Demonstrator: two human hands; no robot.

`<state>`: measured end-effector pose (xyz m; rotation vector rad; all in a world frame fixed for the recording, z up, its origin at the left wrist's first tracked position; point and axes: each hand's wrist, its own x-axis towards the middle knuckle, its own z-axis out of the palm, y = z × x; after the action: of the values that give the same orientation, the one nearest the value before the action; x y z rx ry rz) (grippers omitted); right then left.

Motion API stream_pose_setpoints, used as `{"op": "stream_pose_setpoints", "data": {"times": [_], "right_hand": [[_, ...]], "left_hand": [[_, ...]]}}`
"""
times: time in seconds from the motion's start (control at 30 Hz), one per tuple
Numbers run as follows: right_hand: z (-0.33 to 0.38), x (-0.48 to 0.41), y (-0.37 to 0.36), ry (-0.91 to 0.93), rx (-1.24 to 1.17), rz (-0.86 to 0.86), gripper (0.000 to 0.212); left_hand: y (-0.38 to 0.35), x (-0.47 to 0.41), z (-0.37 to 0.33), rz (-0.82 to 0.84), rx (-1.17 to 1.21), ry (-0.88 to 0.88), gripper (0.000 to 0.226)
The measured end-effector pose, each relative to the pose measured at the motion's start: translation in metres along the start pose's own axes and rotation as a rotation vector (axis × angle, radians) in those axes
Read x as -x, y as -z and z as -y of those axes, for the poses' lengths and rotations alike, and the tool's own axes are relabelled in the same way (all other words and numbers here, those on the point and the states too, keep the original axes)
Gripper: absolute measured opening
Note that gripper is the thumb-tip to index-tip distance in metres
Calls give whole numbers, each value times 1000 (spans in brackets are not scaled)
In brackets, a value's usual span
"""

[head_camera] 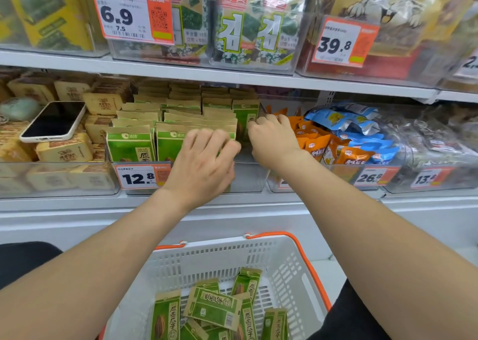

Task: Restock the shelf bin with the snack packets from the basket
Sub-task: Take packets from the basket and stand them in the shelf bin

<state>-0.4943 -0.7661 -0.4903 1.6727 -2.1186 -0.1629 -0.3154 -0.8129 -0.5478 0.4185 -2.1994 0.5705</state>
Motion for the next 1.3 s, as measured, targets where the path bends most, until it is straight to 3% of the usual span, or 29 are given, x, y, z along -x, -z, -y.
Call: {"op": "stream_pose_setpoints", "data": {"times": [0.1, 0.23, 0.33, 0.5, 0.67, 0.87, 0.93, 1.13, 1.2, 1.3], "right_hand": [[1, 26, 3, 16, -32, -155, 27], [14, 65, 4, 110, -47, -214, 10], [32, 93, 3, 179, -65, 41, 15], [58, 136, -37, 152, -193, 612, 14], [74, 171, -76, 199, -192, 891, 51], [92, 181, -107, 246, -291, 794, 20], [93, 181, -113, 233, -299, 776, 22], [90, 177, -129, 222, -326, 810, 15], [87, 175, -132, 216, -338, 817, 16], [84, 174, -135, 214, -349, 830, 13]], "left_hand": [[-3, 16, -8, 152, 95, -184, 15], [-10, 37, -22, 600, 146, -261, 25], [-14, 46, -42, 893, 138, -212, 27], [-37, 84, -88, 1183, 267, -78, 27], [-65, 152, -121, 1453, 317, -81, 28], [-101, 216, -139, 1601, 293, -112, 24], [-112, 232, -143, 1577, 281, -147, 38], [-127, 270, -154, 1621, 126, -201, 112], [-125, 272, -159, 1592, 80, -240, 113], [-119, 268, -166, 1527, 77, -260, 97]]}}
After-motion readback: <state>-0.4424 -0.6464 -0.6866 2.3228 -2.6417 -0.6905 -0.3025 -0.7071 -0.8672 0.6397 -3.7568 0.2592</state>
